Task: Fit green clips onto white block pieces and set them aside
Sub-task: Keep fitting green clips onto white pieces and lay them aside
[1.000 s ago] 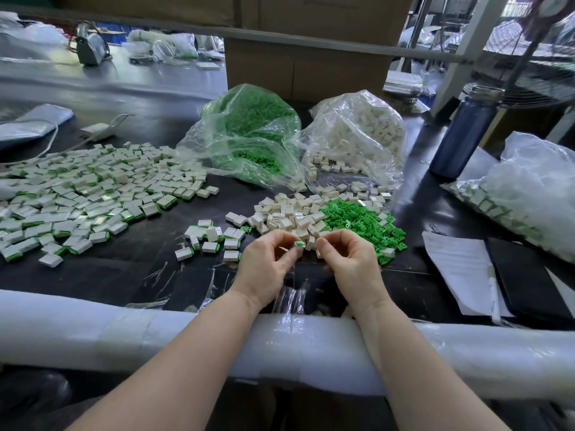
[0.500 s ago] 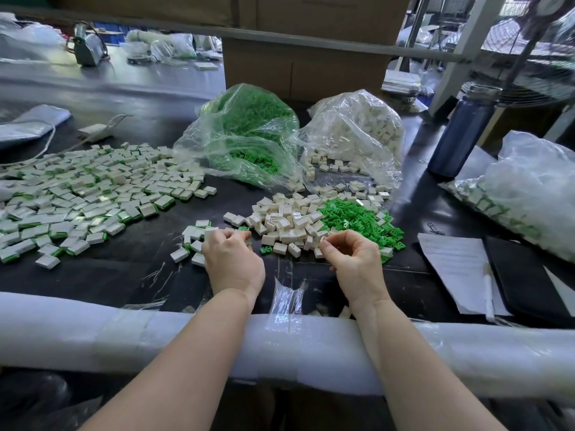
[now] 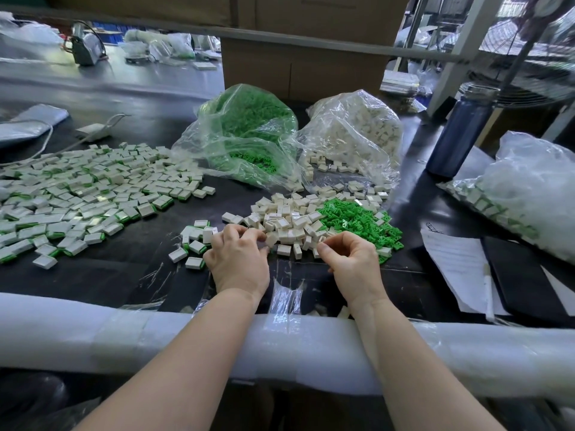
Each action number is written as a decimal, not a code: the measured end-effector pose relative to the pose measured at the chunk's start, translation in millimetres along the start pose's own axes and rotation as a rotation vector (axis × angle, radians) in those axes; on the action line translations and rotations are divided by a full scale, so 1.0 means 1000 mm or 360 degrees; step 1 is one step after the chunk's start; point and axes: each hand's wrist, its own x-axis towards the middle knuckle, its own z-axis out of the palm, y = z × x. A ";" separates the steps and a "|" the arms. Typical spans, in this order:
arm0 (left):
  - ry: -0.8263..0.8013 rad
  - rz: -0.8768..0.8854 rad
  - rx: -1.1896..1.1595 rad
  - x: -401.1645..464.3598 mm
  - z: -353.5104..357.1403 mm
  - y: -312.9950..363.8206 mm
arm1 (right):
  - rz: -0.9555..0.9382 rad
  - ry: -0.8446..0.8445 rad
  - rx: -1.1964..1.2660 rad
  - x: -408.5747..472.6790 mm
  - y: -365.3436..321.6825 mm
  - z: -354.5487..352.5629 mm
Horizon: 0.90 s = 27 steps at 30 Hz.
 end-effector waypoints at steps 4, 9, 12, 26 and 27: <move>0.0049 -0.0077 -0.0119 0.000 -0.001 -0.001 | 0.0003 -0.0014 -0.0002 0.000 0.000 0.000; 0.0095 -0.0094 -0.0161 -0.001 -0.002 0.000 | -0.0010 -0.0023 -0.0017 -0.001 -0.001 0.000; 0.0051 -0.0062 -0.0065 -0.002 -0.001 0.000 | -0.0009 -0.0024 -0.0012 -0.001 -0.001 0.000; 0.0158 0.0499 -0.0519 -0.009 -0.004 0.008 | -0.0133 -0.0233 0.0082 -0.004 -0.004 0.006; 0.0107 0.0569 -0.0563 -0.009 -0.005 0.009 | -0.0120 -0.0274 0.0131 -0.004 -0.005 0.007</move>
